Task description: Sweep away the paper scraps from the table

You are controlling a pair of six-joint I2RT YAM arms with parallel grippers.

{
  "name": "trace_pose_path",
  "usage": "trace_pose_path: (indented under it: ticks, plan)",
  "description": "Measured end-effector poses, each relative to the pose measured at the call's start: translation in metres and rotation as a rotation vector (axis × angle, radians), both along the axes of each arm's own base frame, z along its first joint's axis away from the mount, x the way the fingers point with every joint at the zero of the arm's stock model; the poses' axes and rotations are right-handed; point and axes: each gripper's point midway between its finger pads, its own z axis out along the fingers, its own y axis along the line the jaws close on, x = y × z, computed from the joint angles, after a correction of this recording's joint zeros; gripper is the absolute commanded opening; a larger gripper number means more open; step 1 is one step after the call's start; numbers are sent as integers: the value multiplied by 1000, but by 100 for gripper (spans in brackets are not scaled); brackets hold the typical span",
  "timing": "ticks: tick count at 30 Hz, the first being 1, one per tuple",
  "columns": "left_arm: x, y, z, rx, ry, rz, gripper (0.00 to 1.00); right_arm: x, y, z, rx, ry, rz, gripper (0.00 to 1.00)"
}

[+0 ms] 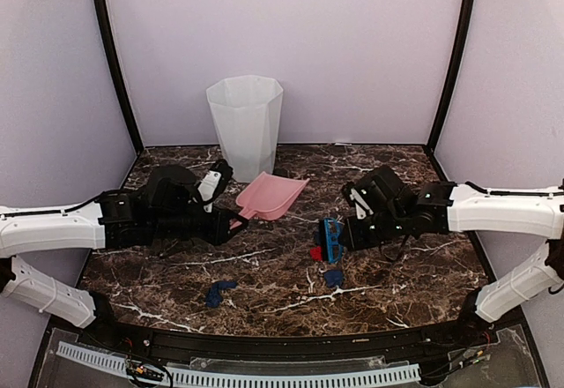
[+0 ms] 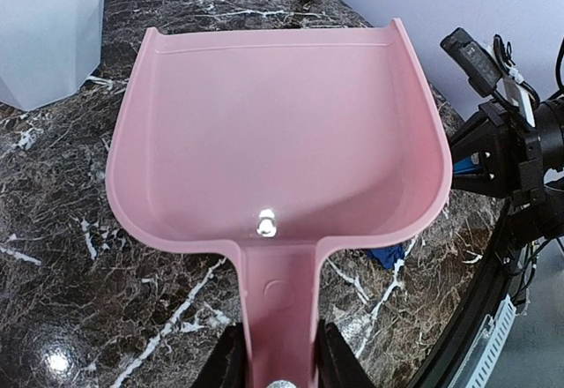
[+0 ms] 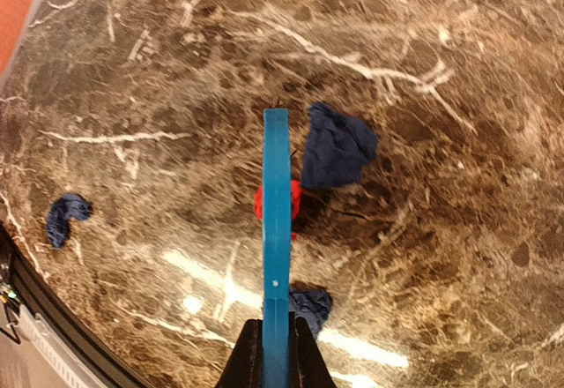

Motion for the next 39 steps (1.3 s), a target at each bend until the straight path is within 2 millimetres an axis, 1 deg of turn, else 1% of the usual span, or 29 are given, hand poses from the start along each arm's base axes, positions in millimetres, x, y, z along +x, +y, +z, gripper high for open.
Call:
trace_pose_path:
  ticks: [2,4,7,11,13,14,16,18,20,23,25,29,30,32,34,39]
  plan:
    - [0,5,4,-2,-10,16,0,5,12,15,46,-34,34,0]
    - [-1,10,7,-5,-18,30,0,10,19,29,75,-69,50,0]
    - [-3,18,10,-8,-26,52,0,12,20,47,102,-120,62,0]
    - [-5,32,14,-7,-37,93,0,4,24,71,183,-157,111,0]
    - [-6,41,21,-10,-54,125,0,-2,31,79,241,-160,150,0]
    - [-7,46,24,-12,-62,138,0,-5,34,80,262,-156,165,0]
    - [-6,57,33,-22,-87,179,0,-11,44,76,303,-137,204,0]
    - [-5,69,44,-33,-115,226,0,-20,57,67,323,-103,246,0]
    - [-3,82,51,-36,-142,277,0,-30,78,54,340,-62,302,0]
    - [1,96,55,-22,-166,346,0,-50,106,32,336,6,377,0]
    - [3,104,54,-9,-176,386,0,-60,123,24,341,36,412,0]
    - [4,122,55,1,-200,453,0,-69,161,22,396,65,463,0]
    - [3,127,56,-4,-207,469,0,-70,174,23,423,72,475,0]
    - [3,133,59,-13,-219,492,0,-73,188,23,451,87,492,0]
    - [2,139,61,-22,-231,513,0,-77,208,20,479,110,512,0]
    - [2,146,60,-16,-239,540,0,-87,252,4,493,164,548,0]
